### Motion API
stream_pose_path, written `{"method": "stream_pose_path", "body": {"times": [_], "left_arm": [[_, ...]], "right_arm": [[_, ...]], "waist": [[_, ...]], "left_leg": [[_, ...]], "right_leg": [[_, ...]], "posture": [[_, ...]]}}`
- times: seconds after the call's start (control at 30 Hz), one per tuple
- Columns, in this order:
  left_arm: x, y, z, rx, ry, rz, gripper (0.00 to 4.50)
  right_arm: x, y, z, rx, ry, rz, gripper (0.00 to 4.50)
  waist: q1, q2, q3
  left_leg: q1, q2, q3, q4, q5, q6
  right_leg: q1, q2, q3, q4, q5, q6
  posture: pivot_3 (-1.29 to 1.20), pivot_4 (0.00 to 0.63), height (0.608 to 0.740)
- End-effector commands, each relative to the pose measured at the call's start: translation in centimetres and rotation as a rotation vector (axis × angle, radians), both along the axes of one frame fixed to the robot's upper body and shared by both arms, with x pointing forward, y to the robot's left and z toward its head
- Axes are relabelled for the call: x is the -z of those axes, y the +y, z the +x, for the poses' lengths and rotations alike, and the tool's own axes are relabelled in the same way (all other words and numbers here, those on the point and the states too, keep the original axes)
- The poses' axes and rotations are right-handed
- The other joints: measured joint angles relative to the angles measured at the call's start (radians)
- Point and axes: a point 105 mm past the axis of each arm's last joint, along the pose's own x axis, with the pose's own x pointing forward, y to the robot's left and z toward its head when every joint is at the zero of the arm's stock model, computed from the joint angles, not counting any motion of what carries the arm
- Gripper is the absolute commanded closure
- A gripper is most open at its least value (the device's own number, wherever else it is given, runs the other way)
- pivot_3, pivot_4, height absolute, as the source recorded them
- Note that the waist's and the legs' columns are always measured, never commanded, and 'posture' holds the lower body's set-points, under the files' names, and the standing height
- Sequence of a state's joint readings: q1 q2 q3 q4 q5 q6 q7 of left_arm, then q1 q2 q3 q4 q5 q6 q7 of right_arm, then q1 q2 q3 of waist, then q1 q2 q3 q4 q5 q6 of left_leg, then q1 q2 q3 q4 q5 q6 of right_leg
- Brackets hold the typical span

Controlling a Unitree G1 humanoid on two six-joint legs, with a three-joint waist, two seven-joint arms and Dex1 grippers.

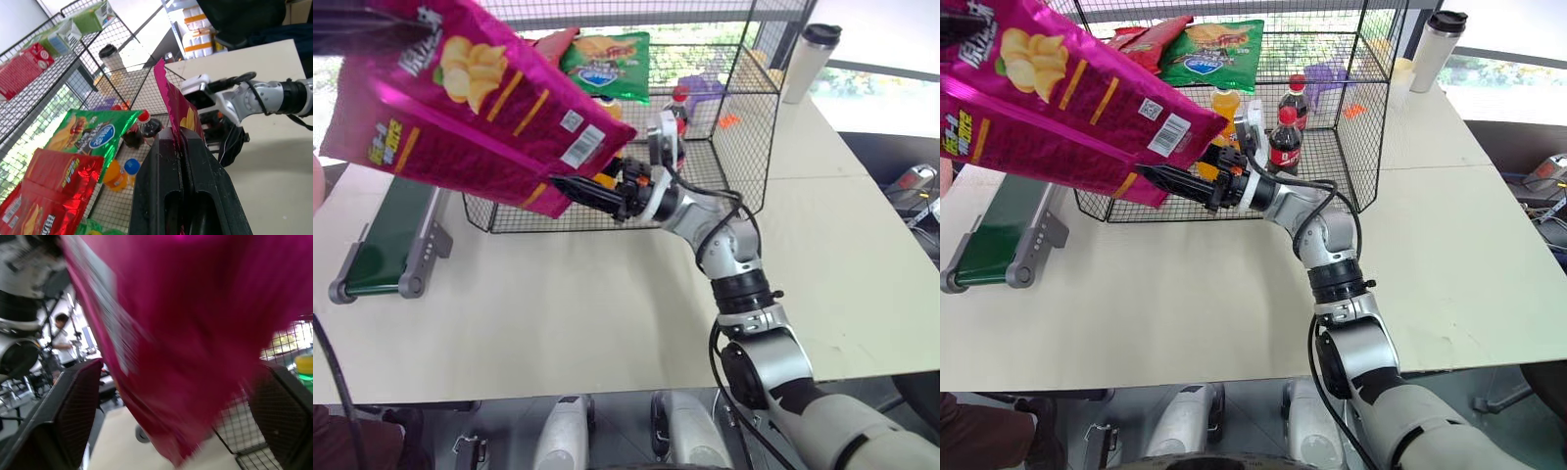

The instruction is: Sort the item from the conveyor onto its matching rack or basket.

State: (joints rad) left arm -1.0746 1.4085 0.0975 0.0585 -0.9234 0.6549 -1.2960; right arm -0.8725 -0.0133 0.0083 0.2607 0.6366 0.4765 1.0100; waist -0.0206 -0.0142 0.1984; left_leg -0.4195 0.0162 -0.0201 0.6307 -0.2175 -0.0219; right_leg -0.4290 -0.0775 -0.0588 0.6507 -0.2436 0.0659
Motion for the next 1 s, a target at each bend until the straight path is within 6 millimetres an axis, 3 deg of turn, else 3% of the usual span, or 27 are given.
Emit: {"method": "stream_pose_path", "body": {"times": [0.03, 0.2, 0.37, 0.47, 0.5, 0.57, 0.7, 0.83, 1.0], "left_arm": [[-1.1, 0.6, -0.3, -0.036, -0.046, -0.009, 4.5], [-1.4, 1.2, 0.3, -0.065, -0.057, -0.039, 4.5], [-0.8, 1.5, 0.8, -0.093, -0.044, -0.035, 4.5], [0.3, 2.9, 1.4, -0.155, 0.01, -0.053, 4.5], [0.5, 3.5, 1.7, -0.19, 0.019, -0.069, 4.08], [0.8, 4.4, 2.0, -0.231, 0.02, -0.089, 3.69], [0.8, 6.1, 2.6, -0.32, -0.026, -0.139, 2.1], [0.4, 7.1, 2.5, -0.343, -0.058, -0.21, 2.1], [1.1, 6.5, 2.4, -0.288, -0.042, -0.26, 2.1]], "right_arm": [[-1.9, 0.3, -1.5, -0.074, -0.049, 0.066, 1.74], [-1.3, 0.5, -2.3, -0.094, -0.064, 0.031, 4.4], [-1.3, 0.1, -2.2, -0.07, -0.064, 0.02, 4.4], [-2.1, -1.5, -1.7, -0.009, -0.064, 0.034, 4.4], [-2.3, -2.1, -1.6, 0.017, -0.071, 0.033, 4.5], [-2.6, -3.2, -1.4, 0.061, -0.082, 0.026, 4.5], [-2.9, -4.9, -1.2, 0.145, -0.095, 0.007, 4.5], [-2.9, -6.6, -1.1, 0.226, -0.093, -0.016, 4.5], [-3.0, -8.7, -1.5, 0.319, -0.112, -0.059, 4.5]], "waist": [[0.0, 0.0, 0.0], [0.003, 0.0, 0.0], [0.004, 0.0, 0.0], [0.002, 0.0, 0.0], [0.002, 0.0, 0.0], [0.004, -0.001, 0.0], [0.005, -0.001, 0.0], [0.004, -0.001, 0.0], [0.008, -0.001, 0.0]], "left_leg": [[0.0, 0.0, 0.0, 0.0, 0.0, 0.0], [0.0, 0.0, 0.0, 0.001, 0.0, 0.0], [0.0, 0.0, 0.0, 0.001, 0.0, 0.0], [0.0, 0.0, 0.001, 0.001, 0.0, 0.0], [0.0, 0.0, 0.001, 0.001, 0.0, 0.0], [0.001, 0.0, 0.001, 0.001, 0.0, 0.0], [0.0, 0.0, 0.001, 0.001, 0.0, 0.0], [0.001, 0.0, 0.001, 0.001, 0.0, 0.0], [0.001, 0.0, 0.002, 0.001, 0.0, 0.0]], "right_leg": [[0.0, 0.0, 0.0, 0.0, 0.0, 0.0], [0.0, 0.0, 0.0, 0.001, 0.0, 0.0], [0.0, 0.0, 0.001, 0.001, 0.0, 0.0], [0.0, 0.0, 0.001, 0.001, 0.0, 0.0], [0.0, 0.0, 0.001, 0.001, 0.0, 0.0], [0.0, 0.0, 0.001, 0.001, 0.0, 0.0], [0.0, 0.0, 0.001, 0.001, 0.0, 0.0], [0.0, 0.0, 0.001, 0.001, 0.0, 0.0], [0.0, -0.001, 0.001, 0.001, 0.0, 0.0]], "posture": [[0.0, 0.15, 0.74], [0.0, 0.15, 0.74], [0.0, 0.15, 0.74], [0.0, 0.15, 0.74], [0.0, 0.15, 0.74], [0.0, 0.15, 0.74], [0.0, 0.15, 0.74], [0.0, 0.15, 0.74], [0.0, 0.15, 0.74]]}}
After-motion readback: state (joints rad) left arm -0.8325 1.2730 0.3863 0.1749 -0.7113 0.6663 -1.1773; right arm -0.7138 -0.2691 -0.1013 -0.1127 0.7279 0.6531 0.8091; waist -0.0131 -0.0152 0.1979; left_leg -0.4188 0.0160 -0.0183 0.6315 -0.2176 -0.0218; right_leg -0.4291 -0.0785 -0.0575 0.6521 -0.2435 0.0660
